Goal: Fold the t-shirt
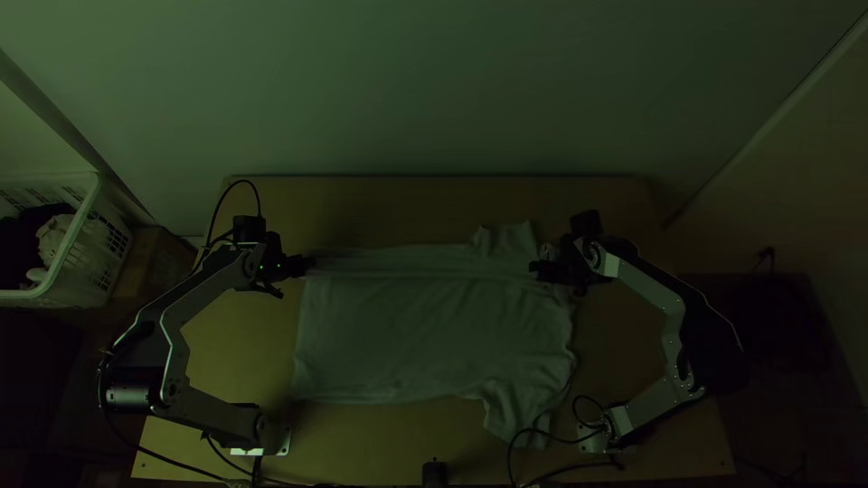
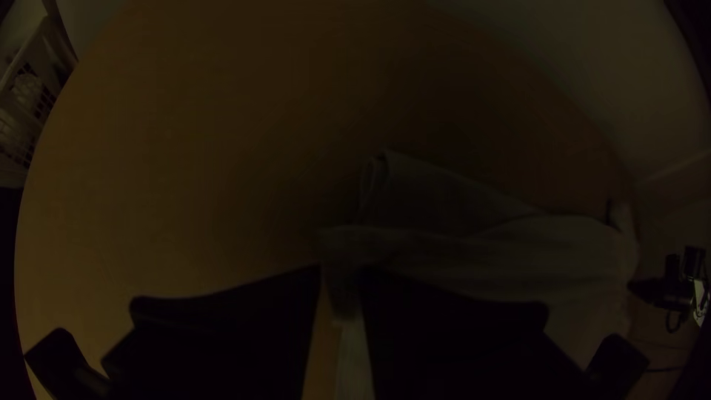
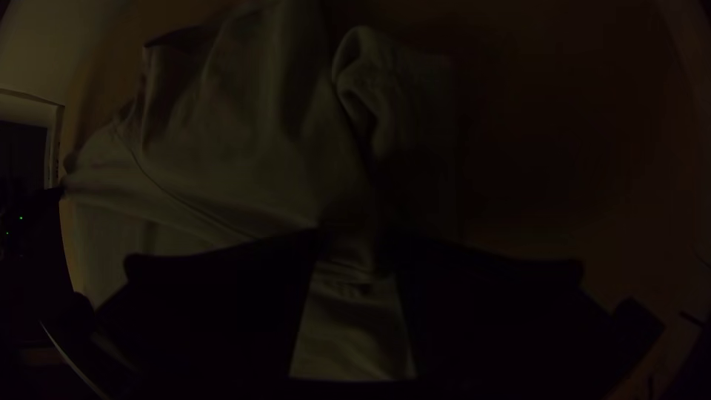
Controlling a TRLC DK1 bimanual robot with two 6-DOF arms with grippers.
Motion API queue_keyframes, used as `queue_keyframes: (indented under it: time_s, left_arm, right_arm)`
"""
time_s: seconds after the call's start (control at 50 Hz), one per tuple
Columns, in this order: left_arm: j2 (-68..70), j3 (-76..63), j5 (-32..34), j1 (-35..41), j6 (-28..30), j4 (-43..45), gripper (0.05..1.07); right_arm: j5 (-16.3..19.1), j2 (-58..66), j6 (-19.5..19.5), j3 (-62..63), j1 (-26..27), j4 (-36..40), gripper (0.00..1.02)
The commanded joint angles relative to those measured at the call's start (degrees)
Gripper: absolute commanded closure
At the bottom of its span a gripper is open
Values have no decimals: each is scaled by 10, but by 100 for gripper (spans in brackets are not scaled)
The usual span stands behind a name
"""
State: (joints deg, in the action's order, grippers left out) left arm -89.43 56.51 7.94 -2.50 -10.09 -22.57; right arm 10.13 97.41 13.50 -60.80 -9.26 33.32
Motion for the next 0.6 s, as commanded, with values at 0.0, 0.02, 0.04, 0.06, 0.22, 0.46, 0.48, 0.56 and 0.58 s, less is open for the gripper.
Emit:
queue_keyframes:
  time_s: [0.0,0.02,0.04,0.06,0.22,0.46,0.48,0.56,0.58]
  left_arm:
    - [-12,-4,23,-6,2,-21,15]
    - [-11,-3,23,-6,3,-27,15]
    - [-7,-3,24,-6,5,-27,15]
    - [-2,-6,25,-6,7,-26,15]
    - [46,-12,41,-16,9,-28,12]
    - [96,-5,53,-19,16,-55,12]
    - [100,-4,56,-19,16,-57,12]
    - [114,0,58,-18,17,-71,12]
    - [117,2,59,-18,18,-76,12]
  right_arm:
    - [-9,-13,15,21,12,23,4]
    - [-9,-16,15,22,13,23,4]
    - [-9,-21,15,23,13,23,4]
    - [-9,-26,15,23,14,24,4]
    - [-8,-71,15,24,21,34,3]
    - [-8,-144,15,31,28,36,3]
    - [-8,-150,16,31,28,36,3]
    - [-8,-172,27,32,28,54,3]
    - [-8,-179,29,33,28,59,3]
